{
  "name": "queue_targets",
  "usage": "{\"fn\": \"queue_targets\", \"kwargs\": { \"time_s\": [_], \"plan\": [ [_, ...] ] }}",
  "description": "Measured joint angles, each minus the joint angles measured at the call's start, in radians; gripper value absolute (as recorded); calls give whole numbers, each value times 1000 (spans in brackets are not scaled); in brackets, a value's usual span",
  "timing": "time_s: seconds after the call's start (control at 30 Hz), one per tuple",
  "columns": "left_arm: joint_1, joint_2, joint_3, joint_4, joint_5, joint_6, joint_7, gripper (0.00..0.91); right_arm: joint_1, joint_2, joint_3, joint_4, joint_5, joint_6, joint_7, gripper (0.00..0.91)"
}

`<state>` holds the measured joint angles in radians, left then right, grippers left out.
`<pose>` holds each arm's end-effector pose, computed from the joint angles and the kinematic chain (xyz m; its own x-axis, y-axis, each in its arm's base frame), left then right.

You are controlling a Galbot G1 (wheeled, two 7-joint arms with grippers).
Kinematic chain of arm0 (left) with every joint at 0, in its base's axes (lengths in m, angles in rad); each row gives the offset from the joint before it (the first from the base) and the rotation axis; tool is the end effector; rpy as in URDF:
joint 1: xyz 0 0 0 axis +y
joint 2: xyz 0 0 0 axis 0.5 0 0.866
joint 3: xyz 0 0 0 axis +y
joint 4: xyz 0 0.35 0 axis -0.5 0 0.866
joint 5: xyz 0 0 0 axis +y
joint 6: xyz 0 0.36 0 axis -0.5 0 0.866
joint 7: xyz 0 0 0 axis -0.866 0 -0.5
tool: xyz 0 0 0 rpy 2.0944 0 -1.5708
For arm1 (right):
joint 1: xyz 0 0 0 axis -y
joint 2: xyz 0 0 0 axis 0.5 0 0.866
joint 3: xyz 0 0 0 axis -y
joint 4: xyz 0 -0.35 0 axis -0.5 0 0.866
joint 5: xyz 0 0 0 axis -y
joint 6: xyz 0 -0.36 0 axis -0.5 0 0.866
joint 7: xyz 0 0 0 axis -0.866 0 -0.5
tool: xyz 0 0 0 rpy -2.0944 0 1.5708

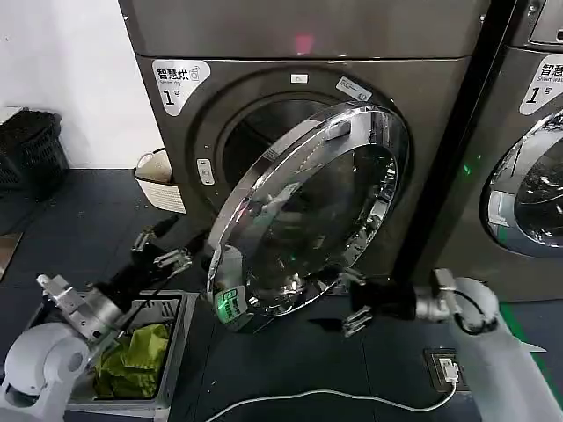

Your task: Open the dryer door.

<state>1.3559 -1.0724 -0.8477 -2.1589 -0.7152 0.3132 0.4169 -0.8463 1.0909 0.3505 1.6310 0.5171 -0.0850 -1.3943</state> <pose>0.2442 0.1556 -0.1686 -0.8811 0.4658 -0.0822 0.4718 0.8777 -0.0835 0.4107 -0.0967 -0.2428 0.0095 -0.9997 -0.0232 -0.9965 -0.0075 -0.0837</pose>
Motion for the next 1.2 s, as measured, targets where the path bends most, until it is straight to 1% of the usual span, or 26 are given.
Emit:
{"fn": "queue_targets", "kwargs": {
  "time_s": [0.13,0.4,0.57,0.7,0.83,0.97,1.2],
  "plan": [
    [-21,22,32,12,-12,9,22,907,-57,-5,115,27,-9,7,19,907],
    [-72,46,110,31,-27,33,82,907,-180,-12,349,103,7,23,96,907],
    [-105,57,163,38,-28,47,114,907,-252,12,487,169,10,29,149,907],
    [-126,58,208,41,-28,51,134,907,-311,49,598,216,0,35,203,907],
    [-142,66,253,36,-23,50,151,907,-365,89,703,257,-16,61,294,907],
    [-162,66,306,33,-16,50,162,907,-406,111,804,288,-28,92,426,907],
    [-194,73,412,21,-7,40,163,907,-453,134,967,320,-42,94,654,907]
  ]
}}
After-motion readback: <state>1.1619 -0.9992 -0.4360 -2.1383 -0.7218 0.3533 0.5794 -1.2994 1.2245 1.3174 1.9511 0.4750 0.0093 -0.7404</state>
